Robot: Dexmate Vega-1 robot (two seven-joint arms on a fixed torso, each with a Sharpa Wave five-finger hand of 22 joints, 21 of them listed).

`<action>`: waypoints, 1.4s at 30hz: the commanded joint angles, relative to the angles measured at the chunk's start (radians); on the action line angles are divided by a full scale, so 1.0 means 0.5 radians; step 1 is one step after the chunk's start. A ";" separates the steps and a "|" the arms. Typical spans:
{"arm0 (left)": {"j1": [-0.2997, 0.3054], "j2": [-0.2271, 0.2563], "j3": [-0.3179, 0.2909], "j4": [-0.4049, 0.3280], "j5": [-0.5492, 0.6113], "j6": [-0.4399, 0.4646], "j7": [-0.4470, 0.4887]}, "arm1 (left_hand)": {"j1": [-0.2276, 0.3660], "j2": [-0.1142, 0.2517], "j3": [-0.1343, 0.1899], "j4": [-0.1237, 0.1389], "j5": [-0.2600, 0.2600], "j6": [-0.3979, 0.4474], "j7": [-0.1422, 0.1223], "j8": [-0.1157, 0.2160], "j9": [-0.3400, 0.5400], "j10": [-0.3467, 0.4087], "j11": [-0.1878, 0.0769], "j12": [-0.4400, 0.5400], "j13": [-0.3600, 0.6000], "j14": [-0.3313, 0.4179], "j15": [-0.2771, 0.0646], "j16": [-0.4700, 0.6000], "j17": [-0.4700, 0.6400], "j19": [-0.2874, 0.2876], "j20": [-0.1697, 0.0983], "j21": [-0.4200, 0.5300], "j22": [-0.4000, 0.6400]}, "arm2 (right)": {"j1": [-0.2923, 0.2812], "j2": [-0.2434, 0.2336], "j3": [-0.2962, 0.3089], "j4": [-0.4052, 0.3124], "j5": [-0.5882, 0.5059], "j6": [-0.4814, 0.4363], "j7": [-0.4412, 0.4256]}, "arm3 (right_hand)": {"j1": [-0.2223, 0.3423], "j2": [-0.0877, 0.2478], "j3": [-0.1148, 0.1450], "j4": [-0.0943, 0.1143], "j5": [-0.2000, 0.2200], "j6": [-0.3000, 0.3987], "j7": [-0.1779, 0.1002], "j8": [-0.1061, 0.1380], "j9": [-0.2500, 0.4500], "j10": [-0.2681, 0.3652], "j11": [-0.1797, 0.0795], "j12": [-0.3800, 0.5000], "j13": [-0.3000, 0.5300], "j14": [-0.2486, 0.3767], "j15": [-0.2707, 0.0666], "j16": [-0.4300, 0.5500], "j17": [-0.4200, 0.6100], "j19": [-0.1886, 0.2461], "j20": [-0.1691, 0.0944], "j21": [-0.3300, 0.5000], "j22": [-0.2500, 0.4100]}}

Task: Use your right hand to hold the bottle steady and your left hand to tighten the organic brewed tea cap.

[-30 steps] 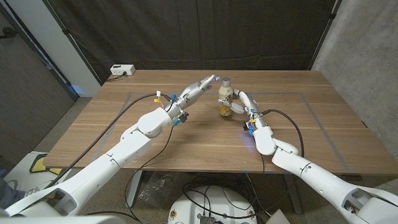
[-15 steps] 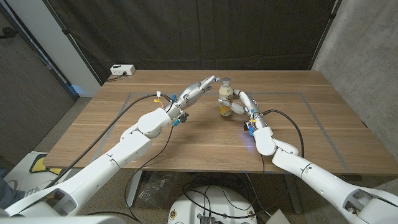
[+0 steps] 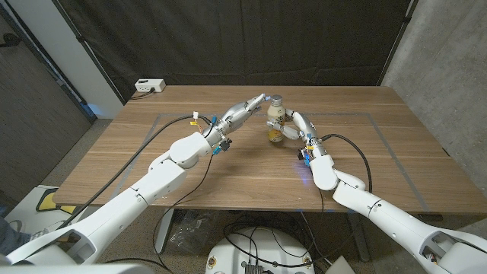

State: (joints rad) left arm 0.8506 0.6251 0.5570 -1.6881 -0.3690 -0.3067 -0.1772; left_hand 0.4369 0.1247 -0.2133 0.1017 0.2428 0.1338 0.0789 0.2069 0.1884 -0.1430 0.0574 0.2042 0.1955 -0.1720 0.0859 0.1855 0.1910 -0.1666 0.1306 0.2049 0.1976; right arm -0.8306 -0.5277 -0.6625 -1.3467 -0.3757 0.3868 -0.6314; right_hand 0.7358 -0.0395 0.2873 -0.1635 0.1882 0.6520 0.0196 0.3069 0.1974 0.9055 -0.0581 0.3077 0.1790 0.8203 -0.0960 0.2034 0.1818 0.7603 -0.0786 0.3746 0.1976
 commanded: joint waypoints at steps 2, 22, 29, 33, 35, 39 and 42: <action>-0.038 -0.017 0.017 0.029 -0.004 0.000 -0.036 | 0.008 -0.015 -0.006 -0.006 -0.002 -0.002 -0.008 -0.003 0.006 -0.002 0.004 0.018 0.005 -0.143 0.020 0.019 0.004 -0.317 0.003 0.018 0.009 | 0.006 0.000 -0.002 -0.004 -0.013 0.019 -0.001 | 0.171 0.182 0.024 0.026 -0.003 0.179 -0.153 -0.006 0.004 0.015 -0.010 -0.008 0.009 0.020 -0.169 -0.006 0.006 0.007 -0.144 0.019 0.007; -0.110 -0.063 0.052 0.099 -0.012 0.012 -0.082 | 0.015 -0.011 -0.008 -0.007 -0.007 -0.004 -0.011 -0.006 0.007 -0.002 0.008 0.019 0.005 -0.143 0.025 0.018 0.005 -0.324 0.005 0.022 0.010 | 0.003 -0.001 0.005 -0.015 -0.048 0.040 -0.035 | 0.376 0.263 0.130 -0.030 0.012 0.199 -0.174 -0.027 0.006 0.035 -0.033 -0.038 0.009 0.028 -0.194 -0.014 0.006 -0.003 -0.161 0.025 0.011; -0.092 -0.061 0.041 0.091 -0.017 0.014 -0.057 | 0.016 -0.009 -0.010 -0.007 -0.009 -0.007 -0.014 -0.008 0.007 -0.004 0.005 0.019 0.005 -0.144 0.024 0.017 0.006 -0.321 0.007 0.024 0.010 | -0.004 -0.002 0.014 -0.013 -0.025 0.031 -0.021 | 0.384 0.262 0.134 -0.024 0.007 0.202 -0.176 -0.031 0.006 0.035 -0.034 -0.044 0.009 0.026 -0.193 -0.017 0.007 -0.002 -0.162 0.028 0.012; -0.042 -0.034 0.010 0.049 -0.020 0.033 0.002 | 0.018 -0.008 -0.010 -0.007 -0.010 -0.016 -0.016 -0.011 0.007 -0.004 0.005 0.019 0.005 -0.142 0.023 0.018 0.006 -0.322 0.006 0.025 0.010 | -0.006 -0.001 0.019 -0.009 -0.010 0.028 -0.013 | 0.377 0.255 0.129 -0.015 0.003 0.203 -0.174 -0.033 0.006 0.037 -0.034 -0.047 0.009 0.025 -0.192 -0.017 0.007 -0.003 -0.162 0.029 0.012; -0.010 -0.020 -0.010 0.024 -0.023 0.043 0.038 | 0.018 -0.007 -0.011 -0.007 -0.010 -0.021 -0.017 -0.013 0.007 -0.005 0.004 0.019 0.005 -0.141 0.023 0.018 0.006 -0.320 0.006 0.026 0.010 | -0.003 0.000 0.019 -0.003 -0.004 0.032 -0.009 | 0.375 0.254 0.128 -0.012 0.001 0.203 -0.174 -0.034 0.007 0.037 -0.031 -0.048 0.009 0.027 -0.192 -0.017 0.008 -0.003 -0.161 0.029 0.012; 0.052 -0.004 -0.041 -0.016 -0.049 0.052 0.091 | 0.019 -0.007 -0.011 -0.007 -0.011 -0.023 -0.021 -0.014 0.007 -0.001 0.007 0.020 0.005 -0.140 0.024 0.019 0.006 -0.319 0.007 0.028 0.010 | 0.005 0.002 0.019 0.011 0.006 0.041 0.000 | 0.373 0.253 0.127 -0.007 -0.001 0.204 -0.174 -0.036 0.007 0.038 -0.026 -0.051 0.009 0.026 -0.191 -0.017 0.008 -0.004 -0.160 0.030 0.013; 0.082 0.006 -0.044 -0.037 -0.053 0.062 0.108 | 0.020 -0.006 -0.011 -0.007 -0.012 -0.027 -0.025 -0.015 0.007 0.001 0.005 0.021 0.005 -0.138 0.025 0.019 0.006 -0.314 0.007 0.031 0.010 | 0.008 0.006 0.019 0.018 0.016 0.046 0.007 | 0.372 0.253 0.127 -0.005 -0.002 0.205 -0.173 -0.037 0.007 0.037 -0.028 -0.053 0.009 0.026 -0.192 -0.017 0.009 -0.005 -0.160 0.030 0.013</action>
State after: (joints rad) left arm 0.8396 0.6105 0.5578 -1.6690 -0.3828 -0.2901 -0.1694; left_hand 0.4448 0.1165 -0.2133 0.1019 0.2428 0.1246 0.0695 0.2004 0.1883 -0.1430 0.0573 0.2121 0.1956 -0.1702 0.0952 0.1854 0.1911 -0.1666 0.1306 0.2118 0.1976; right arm -0.8307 -0.5276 -0.6554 -1.3500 -0.3827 0.4053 -0.6393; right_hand 0.7629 -0.0666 0.3410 -0.1840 0.1886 0.6704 0.0123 0.2882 0.1974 0.9058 -0.0581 0.2846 0.1794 0.8260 -0.1012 0.1957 0.1841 0.7602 -0.0786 0.3825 0.2026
